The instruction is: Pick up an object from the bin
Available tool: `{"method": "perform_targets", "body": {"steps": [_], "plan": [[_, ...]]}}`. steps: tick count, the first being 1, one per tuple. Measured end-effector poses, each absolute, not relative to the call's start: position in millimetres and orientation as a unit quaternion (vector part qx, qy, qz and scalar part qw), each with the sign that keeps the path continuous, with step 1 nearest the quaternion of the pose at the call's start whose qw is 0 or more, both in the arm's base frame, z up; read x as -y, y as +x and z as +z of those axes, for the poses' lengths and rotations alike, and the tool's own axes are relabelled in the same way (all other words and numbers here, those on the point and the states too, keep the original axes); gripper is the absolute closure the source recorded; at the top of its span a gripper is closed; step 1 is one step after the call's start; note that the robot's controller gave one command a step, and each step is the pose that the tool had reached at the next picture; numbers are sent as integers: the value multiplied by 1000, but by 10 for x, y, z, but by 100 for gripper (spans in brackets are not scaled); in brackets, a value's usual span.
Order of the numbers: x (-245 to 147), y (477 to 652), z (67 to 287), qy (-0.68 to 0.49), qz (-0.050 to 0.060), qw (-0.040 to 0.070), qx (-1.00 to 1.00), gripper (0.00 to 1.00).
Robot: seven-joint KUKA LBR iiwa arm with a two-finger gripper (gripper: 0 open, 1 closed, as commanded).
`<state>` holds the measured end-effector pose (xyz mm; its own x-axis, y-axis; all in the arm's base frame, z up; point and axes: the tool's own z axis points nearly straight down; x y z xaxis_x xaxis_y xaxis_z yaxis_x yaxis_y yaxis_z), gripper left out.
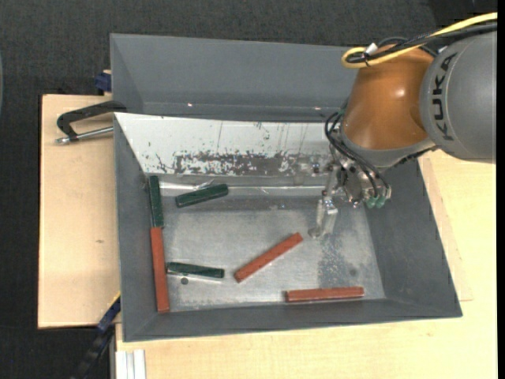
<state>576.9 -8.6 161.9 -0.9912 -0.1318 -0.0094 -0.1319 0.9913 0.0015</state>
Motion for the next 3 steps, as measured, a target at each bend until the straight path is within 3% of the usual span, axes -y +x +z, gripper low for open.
{"method": "perform_targets", "body": {"steps": [1,2,3], "plan": [[27,5363,1374,-168,0,1,-986,0],[-524,5399,916,-149,0,1,-989,0],[-693,5295,720,-296,1,2,-955,100]]}}
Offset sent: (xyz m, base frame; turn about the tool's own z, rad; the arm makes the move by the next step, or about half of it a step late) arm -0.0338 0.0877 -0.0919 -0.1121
